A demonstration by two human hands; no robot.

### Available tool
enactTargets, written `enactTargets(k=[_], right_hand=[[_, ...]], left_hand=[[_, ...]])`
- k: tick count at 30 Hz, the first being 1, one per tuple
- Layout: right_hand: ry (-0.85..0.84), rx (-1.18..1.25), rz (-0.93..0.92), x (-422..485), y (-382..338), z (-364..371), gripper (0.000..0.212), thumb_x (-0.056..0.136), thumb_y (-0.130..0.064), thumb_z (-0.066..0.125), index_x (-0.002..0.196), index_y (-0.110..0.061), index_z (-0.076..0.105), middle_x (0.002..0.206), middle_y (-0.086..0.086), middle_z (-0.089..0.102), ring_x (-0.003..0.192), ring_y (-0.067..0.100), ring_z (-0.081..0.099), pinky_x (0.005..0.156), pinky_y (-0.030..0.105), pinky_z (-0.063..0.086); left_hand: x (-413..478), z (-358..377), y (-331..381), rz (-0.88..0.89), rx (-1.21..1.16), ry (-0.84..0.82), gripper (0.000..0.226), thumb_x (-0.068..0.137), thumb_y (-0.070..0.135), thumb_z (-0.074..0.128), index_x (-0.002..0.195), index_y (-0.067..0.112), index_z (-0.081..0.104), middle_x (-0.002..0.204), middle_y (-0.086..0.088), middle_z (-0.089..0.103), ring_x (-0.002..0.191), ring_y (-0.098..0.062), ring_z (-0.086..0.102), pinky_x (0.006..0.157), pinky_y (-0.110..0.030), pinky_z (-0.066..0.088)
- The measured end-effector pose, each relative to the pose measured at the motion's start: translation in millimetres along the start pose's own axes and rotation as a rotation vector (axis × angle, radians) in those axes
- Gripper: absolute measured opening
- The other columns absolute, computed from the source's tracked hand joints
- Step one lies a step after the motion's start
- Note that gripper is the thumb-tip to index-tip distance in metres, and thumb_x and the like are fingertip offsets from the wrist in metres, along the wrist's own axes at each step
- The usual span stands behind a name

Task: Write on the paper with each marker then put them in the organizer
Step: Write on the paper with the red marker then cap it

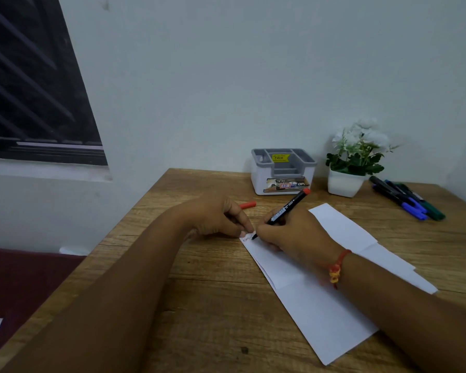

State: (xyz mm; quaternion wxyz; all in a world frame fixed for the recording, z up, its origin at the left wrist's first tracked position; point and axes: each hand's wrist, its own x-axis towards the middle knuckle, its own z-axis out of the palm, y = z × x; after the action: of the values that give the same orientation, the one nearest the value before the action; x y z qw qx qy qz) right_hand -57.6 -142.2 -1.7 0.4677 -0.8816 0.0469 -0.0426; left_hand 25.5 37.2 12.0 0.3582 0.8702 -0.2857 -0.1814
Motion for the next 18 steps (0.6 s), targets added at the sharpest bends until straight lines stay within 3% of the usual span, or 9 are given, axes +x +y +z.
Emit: enactTargets(k=[4,7,10,18], right_hand=[[0.054,-0.028,-0.014,2.7,2.6,0.3,0.012,0.080,-0.025,0.069,0.082,-0.016,0.075,0.062,-0.001,0.069,0.059,0.006,0.062,0.067,0.033,0.056],[0.065,-0.030,-0.021,2.2,3.0,1.1,0.011,0.082,-0.023,0.068,0.084,-0.016,0.075,0.062,-0.001,0.068,0.060,0.007,0.062,0.069,0.033,0.057],[0.060,-0.036,-0.013,2.1,2.5,0.5,0.013,0.082,-0.023,0.067,0.084,-0.014,0.075,0.062,-0.001,0.068,0.059,0.006,0.061,0.066,0.030,0.055],[0.069,-0.047,-0.013,4.4,5.2,1.1,0.011,0.082,-0.023,0.066,0.085,-0.015,0.074,0.058,-0.002,0.068,0.054,0.001,0.061,0.061,0.024,0.053]], left_hand=[[0.1,0.3,-0.4,-0.010,-0.017,-0.008,0.017,0.078,0.014,0.078,0.090,0.026,0.079,0.083,0.017,0.073,0.092,-0.011,0.063,0.092,-0.030,0.050],[1.3,0.1,-1.5,0.001,-0.018,-0.002,0.018,0.078,0.014,0.079,0.090,0.027,0.079,0.090,0.012,0.075,0.101,-0.016,0.065,0.099,-0.036,0.050],[1.3,0.5,-1.0,-0.006,-0.031,-0.005,0.018,0.077,0.013,0.079,0.090,0.025,0.079,0.090,0.011,0.075,0.100,-0.014,0.065,0.097,-0.033,0.050],[0.0,0.3,0.0,-0.002,-0.012,-0.005,0.018,0.077,0.014,0.079,0.090,0.026,0.079,0.092,0.013,0.075,0.102,-0.014,0.065,0.102,-0.042,0.048]])
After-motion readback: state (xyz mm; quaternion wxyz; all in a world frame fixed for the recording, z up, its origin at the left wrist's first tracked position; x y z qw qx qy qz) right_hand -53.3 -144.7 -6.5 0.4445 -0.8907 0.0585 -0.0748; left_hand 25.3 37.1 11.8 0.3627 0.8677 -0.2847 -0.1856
